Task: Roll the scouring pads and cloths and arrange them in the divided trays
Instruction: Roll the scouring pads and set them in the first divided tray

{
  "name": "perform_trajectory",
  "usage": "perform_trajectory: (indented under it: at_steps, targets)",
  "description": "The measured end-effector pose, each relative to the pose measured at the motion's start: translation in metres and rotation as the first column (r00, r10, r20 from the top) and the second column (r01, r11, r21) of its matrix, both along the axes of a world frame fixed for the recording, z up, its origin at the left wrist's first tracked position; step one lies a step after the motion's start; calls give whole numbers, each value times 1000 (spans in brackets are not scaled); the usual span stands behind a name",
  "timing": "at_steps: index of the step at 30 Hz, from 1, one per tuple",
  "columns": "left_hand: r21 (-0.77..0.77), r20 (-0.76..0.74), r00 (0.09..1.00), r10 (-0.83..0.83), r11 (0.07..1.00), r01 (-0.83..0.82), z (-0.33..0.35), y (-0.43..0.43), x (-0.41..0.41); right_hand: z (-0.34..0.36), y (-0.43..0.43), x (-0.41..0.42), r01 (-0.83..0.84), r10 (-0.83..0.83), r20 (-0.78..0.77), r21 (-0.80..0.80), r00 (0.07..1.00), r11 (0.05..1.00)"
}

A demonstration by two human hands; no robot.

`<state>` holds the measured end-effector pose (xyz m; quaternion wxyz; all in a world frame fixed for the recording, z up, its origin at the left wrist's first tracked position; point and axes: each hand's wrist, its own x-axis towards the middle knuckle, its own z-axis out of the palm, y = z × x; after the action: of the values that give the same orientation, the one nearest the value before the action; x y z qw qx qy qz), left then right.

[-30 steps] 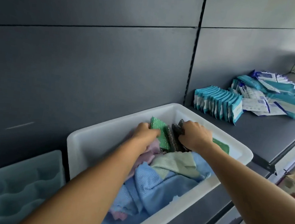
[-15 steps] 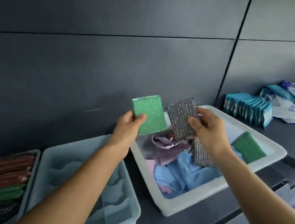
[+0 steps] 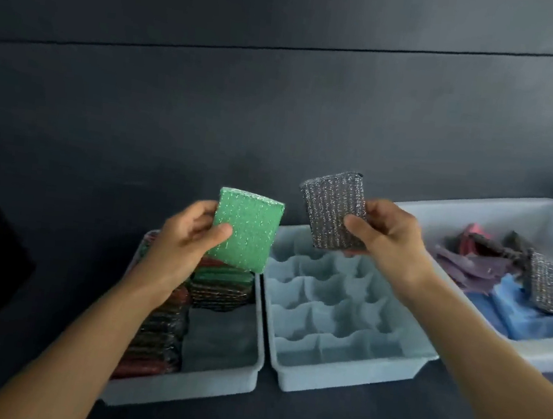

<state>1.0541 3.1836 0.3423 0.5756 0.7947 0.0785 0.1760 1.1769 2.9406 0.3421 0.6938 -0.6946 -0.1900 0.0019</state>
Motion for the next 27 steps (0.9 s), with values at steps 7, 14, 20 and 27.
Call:
perform_trajectory:
  at_steps: [7,14,20,27]
  targets:
    - [414,-257,966,-39,898,146,-26,39,-39,-3,50,-30,-66,67,20,-49,998,997]
    - [807,-262,962,73,564,177,-49,16,-34,0,64,-54,-82,90,75,-98,993,992]
    - [852,-250,966,68,489,186,-56,18,-27,-9,64,-70,-178,224,167,-253,960,951]
    - [507,-251,967,-33,847,160,-49,54,-50,-35,81,-80,-166,357,185,-634,916,755]
